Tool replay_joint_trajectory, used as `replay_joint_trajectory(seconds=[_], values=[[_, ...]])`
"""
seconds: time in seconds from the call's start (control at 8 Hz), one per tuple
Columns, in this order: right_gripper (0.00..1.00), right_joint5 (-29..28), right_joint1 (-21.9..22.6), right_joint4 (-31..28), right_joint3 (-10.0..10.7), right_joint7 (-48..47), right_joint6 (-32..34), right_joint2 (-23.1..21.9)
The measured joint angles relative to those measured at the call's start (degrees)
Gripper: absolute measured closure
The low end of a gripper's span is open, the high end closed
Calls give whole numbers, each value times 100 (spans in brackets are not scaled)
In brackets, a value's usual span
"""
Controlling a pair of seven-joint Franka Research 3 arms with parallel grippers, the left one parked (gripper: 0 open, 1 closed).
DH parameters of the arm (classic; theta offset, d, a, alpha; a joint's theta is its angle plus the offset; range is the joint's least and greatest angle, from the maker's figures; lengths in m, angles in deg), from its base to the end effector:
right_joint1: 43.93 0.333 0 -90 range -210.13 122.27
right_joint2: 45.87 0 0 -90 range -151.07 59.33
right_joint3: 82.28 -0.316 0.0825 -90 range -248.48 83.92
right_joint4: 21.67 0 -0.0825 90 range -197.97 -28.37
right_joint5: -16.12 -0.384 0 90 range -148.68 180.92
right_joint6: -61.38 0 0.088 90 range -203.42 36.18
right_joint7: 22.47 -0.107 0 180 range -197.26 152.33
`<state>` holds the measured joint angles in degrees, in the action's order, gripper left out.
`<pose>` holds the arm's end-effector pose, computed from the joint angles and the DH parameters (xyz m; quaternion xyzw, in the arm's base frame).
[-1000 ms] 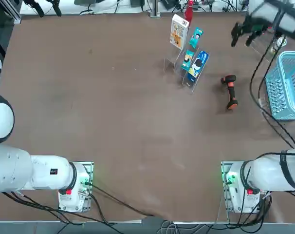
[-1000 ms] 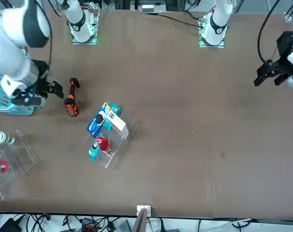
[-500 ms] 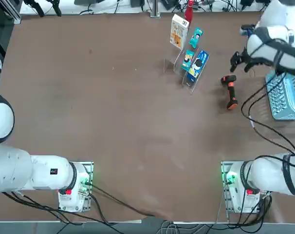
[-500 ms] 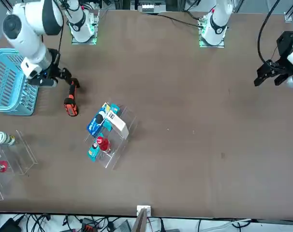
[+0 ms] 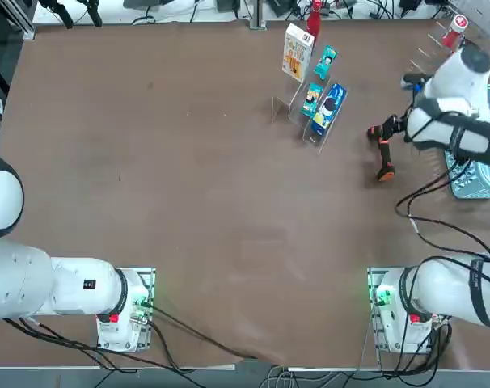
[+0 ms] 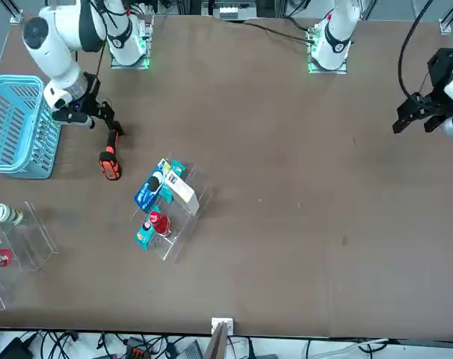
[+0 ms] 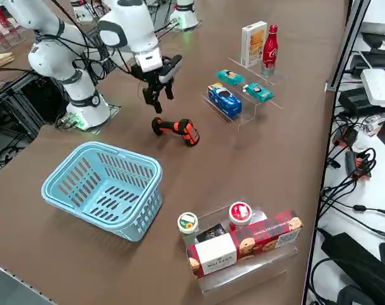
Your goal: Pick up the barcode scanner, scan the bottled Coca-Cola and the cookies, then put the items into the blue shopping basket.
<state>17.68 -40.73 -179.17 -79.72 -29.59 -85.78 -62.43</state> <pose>0.3941 0.0058 0.3163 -0.9975 0.0448 -0.0542 0.0021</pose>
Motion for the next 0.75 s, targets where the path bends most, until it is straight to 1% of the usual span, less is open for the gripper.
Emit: replay_joint_trajectory(seconds=[0.25, 0.62, 0.75], values=[[0, 4, -112, -62, 0, 14, -475, 402], [0, 4, -159, -55, 0, 65, -1317, 1211], [0, 4, -159, -46, 0, 69, -1539, 1379]])
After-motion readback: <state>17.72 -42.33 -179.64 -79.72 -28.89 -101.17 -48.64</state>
